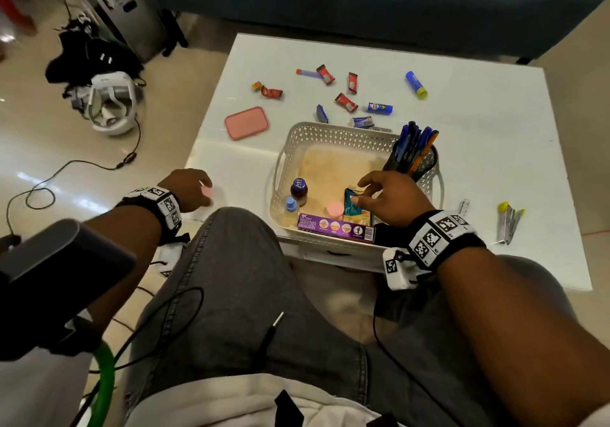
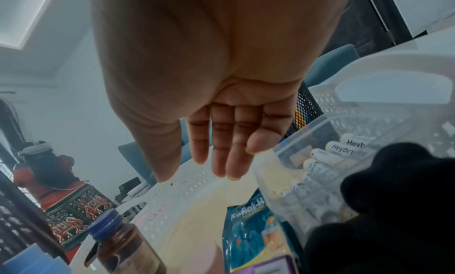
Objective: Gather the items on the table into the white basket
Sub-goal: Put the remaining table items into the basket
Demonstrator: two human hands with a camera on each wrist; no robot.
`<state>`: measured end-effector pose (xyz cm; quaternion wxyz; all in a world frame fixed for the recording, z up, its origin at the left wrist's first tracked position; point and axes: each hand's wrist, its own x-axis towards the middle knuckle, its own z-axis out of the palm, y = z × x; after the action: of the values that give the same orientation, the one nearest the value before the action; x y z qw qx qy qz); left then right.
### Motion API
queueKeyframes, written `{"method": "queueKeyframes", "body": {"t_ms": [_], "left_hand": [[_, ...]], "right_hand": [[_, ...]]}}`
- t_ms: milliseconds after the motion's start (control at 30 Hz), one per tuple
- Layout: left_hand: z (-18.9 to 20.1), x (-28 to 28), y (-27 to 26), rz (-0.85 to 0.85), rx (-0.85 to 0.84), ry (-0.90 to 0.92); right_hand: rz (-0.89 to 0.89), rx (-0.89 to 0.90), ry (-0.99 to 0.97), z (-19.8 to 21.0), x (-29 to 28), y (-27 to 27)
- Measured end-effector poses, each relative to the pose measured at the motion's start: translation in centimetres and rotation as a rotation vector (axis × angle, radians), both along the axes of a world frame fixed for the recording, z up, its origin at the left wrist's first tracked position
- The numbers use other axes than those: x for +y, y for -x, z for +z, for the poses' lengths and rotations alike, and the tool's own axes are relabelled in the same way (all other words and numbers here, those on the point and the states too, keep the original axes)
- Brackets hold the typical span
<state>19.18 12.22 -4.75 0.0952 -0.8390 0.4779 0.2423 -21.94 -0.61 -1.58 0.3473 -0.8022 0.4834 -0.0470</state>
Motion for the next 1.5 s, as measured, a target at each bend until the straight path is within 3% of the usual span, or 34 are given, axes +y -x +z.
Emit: {"method": "queueKeyframes", "body": {"t_ms": [100,233,367,500,733,833,933,1033,1200,1500], "left_hand": [[1.9,-1.1,0.9,0.034,0.069,0.147],[7.0,-3.9,4.0,-0.045,0.153,0.44],[11.6,-6.2,10.3,-0.324,0.246,0.517],[12.6,-6.9,16.6,-0.558,0.339,0.512],[9.7,-7.4,20.0,-0.291,0.603,0.6],[9.3,-8.3,19.0,0.019,0.778,0.657],[9.0,-8.7,17.0,0.421,1.05,0.682],[7.3,-9.2,14.6,0.625,0.983,0.775],[5.5,-11.1,13.2,0.524,0.802,0.847],[5.1,-12.3,14.8,0.369,0.803,0.749]], "right_hand": [[0.012,-0.009,0.002,0.2,0.2,-0.2],[0.0,-0.066,0.054,1.2,0.3,-0.9],[-0.044,-0.22,0.066,2.6,0.8,-2.0],[-0.121,-0.501,-0.124,3.7,1.7,-3.5],[-0.377,-0.684,-0.469,2.9,1.4,-3.9],[-0.41,-0.464,-0.362,1.0,0.4,-4.0],[-0.273,-0.179,-0.211,-1.0,-0.1,-4.8],[-0.111,-0.058,-0.152,-2.0,0.1,-6.1],[0.041,0.052,-0.088,-3.9,0.0,-7.3],[0.083,0.109,-0.077,-5.9,-0.1,-7.5]]}}
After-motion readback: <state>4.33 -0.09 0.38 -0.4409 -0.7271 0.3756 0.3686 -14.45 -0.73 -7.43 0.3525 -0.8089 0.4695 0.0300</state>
